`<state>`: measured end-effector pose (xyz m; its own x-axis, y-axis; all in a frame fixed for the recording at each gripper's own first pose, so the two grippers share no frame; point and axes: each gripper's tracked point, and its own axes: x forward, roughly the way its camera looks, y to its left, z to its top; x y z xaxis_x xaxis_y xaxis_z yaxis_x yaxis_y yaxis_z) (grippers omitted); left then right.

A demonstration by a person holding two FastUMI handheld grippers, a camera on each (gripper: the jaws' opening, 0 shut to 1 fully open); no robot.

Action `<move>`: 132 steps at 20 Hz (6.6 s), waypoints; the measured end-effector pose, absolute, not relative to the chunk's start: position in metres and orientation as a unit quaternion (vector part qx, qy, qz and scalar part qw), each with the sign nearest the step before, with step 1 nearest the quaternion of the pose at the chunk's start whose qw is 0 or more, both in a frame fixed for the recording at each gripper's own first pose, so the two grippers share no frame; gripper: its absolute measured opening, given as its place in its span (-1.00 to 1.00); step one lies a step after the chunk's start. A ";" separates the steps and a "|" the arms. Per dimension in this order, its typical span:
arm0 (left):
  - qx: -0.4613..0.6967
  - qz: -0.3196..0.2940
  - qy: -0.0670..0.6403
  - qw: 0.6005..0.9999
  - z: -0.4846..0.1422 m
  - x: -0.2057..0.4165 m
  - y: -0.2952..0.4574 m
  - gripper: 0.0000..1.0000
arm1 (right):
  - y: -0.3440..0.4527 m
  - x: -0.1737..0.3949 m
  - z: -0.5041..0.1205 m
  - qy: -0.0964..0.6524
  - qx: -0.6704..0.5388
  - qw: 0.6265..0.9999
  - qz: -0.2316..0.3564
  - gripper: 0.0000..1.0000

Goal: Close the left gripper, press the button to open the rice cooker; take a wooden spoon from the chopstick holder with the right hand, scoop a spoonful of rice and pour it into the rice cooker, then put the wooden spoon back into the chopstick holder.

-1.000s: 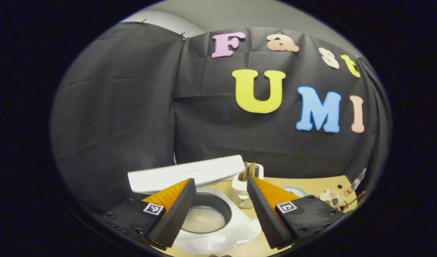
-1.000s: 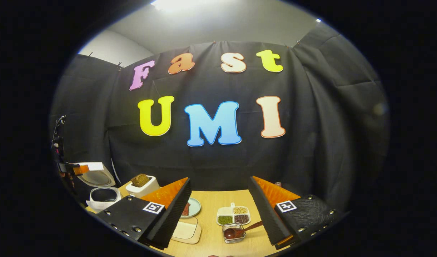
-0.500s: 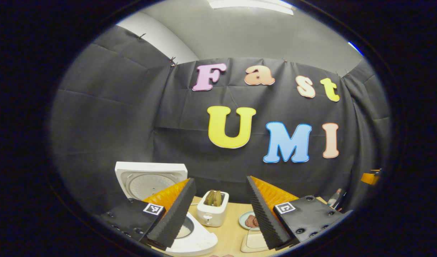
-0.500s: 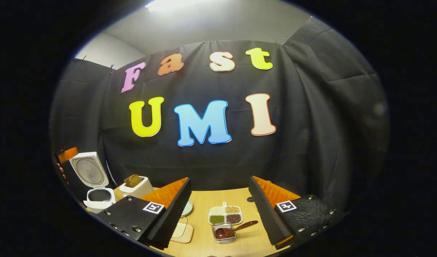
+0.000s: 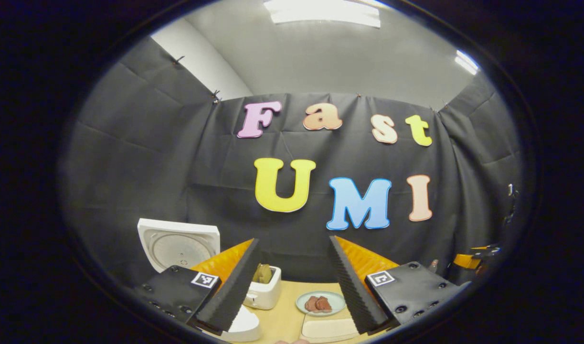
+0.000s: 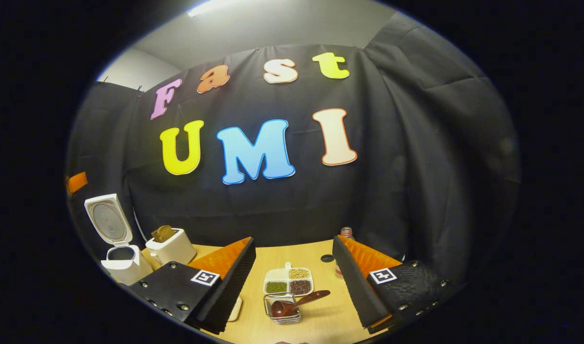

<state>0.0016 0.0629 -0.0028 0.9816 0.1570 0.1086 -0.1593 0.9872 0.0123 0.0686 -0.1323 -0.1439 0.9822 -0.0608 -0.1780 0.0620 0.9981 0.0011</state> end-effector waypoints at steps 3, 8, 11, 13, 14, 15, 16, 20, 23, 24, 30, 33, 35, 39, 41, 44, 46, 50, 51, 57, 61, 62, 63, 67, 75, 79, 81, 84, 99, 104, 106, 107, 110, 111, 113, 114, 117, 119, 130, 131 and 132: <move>-0.003 0.060 -0.055 0.997 -0.003 0.001 0.048 0.94 | -0.139 0.073 -0.170 0.106 -0.013 0.994 -0.027 0.96; 0.036 0.063 -0.095 0.993 0.004 0.006 0.028 0.96 | -0.153 0.087 -0.224 0.146 0.004 0.989 -0.030 0.96; 0.039 0.054 -0.074 0.995 -0.011 0.013 0.008 0.96 | -0.161 0.102 -0.251 0.160 0.023 0.986 -0.029 0.97; 0.041 0.054 -0.071 0.995 -0.011 0.015 0.001 0.96 | -0.167 0.109 -0.270 0.172 0.026 0.984 -0.026 0.96; 0.044 0.055 -0.070 0.995 -0.009 0.016 0.000 0.92 | -0.169 0.112 -0.277 0.178 0.032 0.983 -0.026 0.96; 0.048 0.058 -0.068 0.995 -0.010 0.014 0.000 0.92 | -0.171 0.115 -0.284 0.181 0.042 0.982 -0.025 0.97; 0.051 0.060 -0.065 0.995 -0.012 0.013 0.001 0.92 | -0.172 0.117 -0.292 0.187 0.053 0.981 -0.025 0.96; 0.046 0.067 -0.049 0.996 -0.018 0.010 0.005 0.94 | -0.162 0.121 -0.317 0.207 0.080 0.975 -0.011 0.96; 0.039 0.076 -0.042 0.996 -0.022 0.005 0.008 0.92 | -0.157 0.125 -0.327 0.213 0.093 0.973 -0.004 0.77; 0.041 0.077 -0.036 0.995 -0.025 0.004 0.009 0.92 | -0.159 0.126 -0.328 0.215 0.101 0.971 -0.009 0.68; 0.045 0.078 -0.024 0.996 -0.029 -0.006 0.011 0.94 | -0.144 0.125 -0.329 0.223 0.136 0.965 0.012 -0.02; 0.048 0.077 -0.021 0.996 -0.032 -0.007 0.013 0.92 | -0.132 0.127 -0.327 0.223 0.160 0.961 0.035 -0.36; 0.048 0.076 -0.020 0.996 -0.031 -0.009 0.015 0.94 | -0.123 0.127 -0.322 0.224 0.165 0.960 0.043 -0.57; 0.042 0.076 -0.023 0.996 -0.030 -0.012 0.021 0.95 | -0.120 0.124 -0.314 0.231 0.157 0.960 0.026 -0.76; 0.043 0.072 -0.027 0.996 -0.028 -0.015 0.023 0.92 | -0.119 0.124 -0.300 0.228 0.155 0.961 0.014 -0.76; 0.045 0.070 -0.030 0.996 -0.026 -0.014 0.028 0.97 | -0.109 0.121 -0.266 0.212 0.133 0.968 0.021 -0.76; 0.041 0.072 -0.024 0.996 -0.032 -0.015 0.035 0.97 | -0.098 0.119 -0.236 0.194 0.116 0.973 0.033 -0.77; 0.025 0.076 -0.026 0.996 -0.034 -0.017 0.052 0.96 | -0.054 0.114 -0.183 0.170 0.121 0.975 0.080 -0.77; 0.028 0.078 -0.026 0.996 -0.036 -0.016 0.057 0.96 | -0.041 0.115 -0.172 0.165 0.124 0.974 0.093 -0.77; 0.032 0.073 -0.014 0.997 -0.041 -0.021 0.075 0.92 | 0.032 0.122 -0.160 0.165 0.115 0.968 0.151 -0.77; 0.051 0.076 -0.018 0.996 -0.038 -0.027 0.090 0.93 | 0.065 0.130 -0.183 0.183 0.101 0.965 0.160 -0.77; 0.056 0.080 -0.018 0.995 -0.038 -0.030 0.095 0.94 | 0.071 0.131 -0.193 0.189 0.095 0.964 0.158 -0.77; 0.058 0.084 -0.016 0.995 -0.040 -0.031 0.100 0.94 | 0.075 0.134 -0.202 0.197 0.090 0.964 0.157 -0.77; 0.055 0.089 -0.010 0.994 -0.047 -0.036 0.114 0.96 | 0.092 0.145 -0.243 0.222 0.057 0.961 0.153 -0.77; 0.064 0.103 -0.002 0.993 -0.055 -0.037 0.138 0.93 | 0.107 0.160 -0.327 0.250 -0.067 0.955 0.143 -0.77; 0.067 0.117 0.011 0.991 -0.066 -0.046 0.149 0.92 | 0.132 0.147 -0.346 0.279 -0.007 0.946 0.168 -0.76; 0.065 0.123 0.017 0.990 -0.071 -0.050 0.154 0.94 | 0.141 0.142 -0.351 0.298 0.056 0.937 0.175 -0.77; 0.052 0.134 0.021 0.989 -0.076 -0.053 0.162 0.94 | 0.143 0.140 -0.350 0.325 0.164 0.915 0.174 -0.76; 0.043 0.123 0.003 0.991 -0.063 -0.044 0.158 0.94 | 0.112 0.155 -0.273 0.273 0.530 0.791 0.139 -0.77; 0.042 0.109 0.001 0.993 -0.064 -0.044 0.156 0.97 | 0.127 0.149 -0.230 0.261 0.537 0.787 0.155 -0.77; 0.042 0.106 -0.002 0.994 -0.061 -0.045 0.157 0.94 | 0.136 0.147 -0.214 0.253 0.545 0.783 0.161 -0.77; 0.042 0.106 -0.002 0.993 -0.060 -0.045 0.160 0.97 | 0.140 0.147 -0.207 0.251 0.552 0.778 0.165 -0.77; 0.043 0.105 -0.004 0.994 -0.059 -0.047 0.169 0.96 | 0.157 0.144 -0.193 0.248 0.553 0.776 0.174 -0.77; 0.045 0.105 -0.005 0.993 -0.059 -0.050 0.173 0.95 | 0.162 0.142 -0.191 0.249 0.550 0.777 0.178 -0.77; 0.046 0.108 -0.005 0.993 -0.064 -0.054 0.181 0.94 | 0.176 0.139 -0.183 0.249 0.550 0.775 0.185 -0.77; 0.046 0.112 -0.003 0.993 -0.067 -0.057 0.186 0.93 | 0.184 0.139 -0.179 0.249 0.551 0.773 0.191 -0.77; 0.045 0.120 0.004 0.992 -0.078 -0.069 0.198 0.96 | 0.211 0.139 -0.173 0.257 0.552 0.767 0.204 -0.77; 0.051 0.128 0.006 0.990 -0.081 -0.076 0.207 0.93 | 0.228 0.138 -0.171 0.264 0.550 0.763 0.214 -0.77; 0.055 0.155 0.010 0.986 -0.087 -0.099 0.242 0.94 | 0.306 0.143 -0.168 0.293 0.535 0.750 0.254 -0.77; 0.054 0.156 0.009 0.986 -0.086 -0.100 0.244 0.96 | 0.313 0.145 -0.168 0.295 0.532 0.751 0.258 -0.77; 0.052 0.156 0.007 0.986 -0.085 -0.100 0.243 0.94 | 0.320 0.147 -0.169 0.298 0.530 0.750 0.260 -0.77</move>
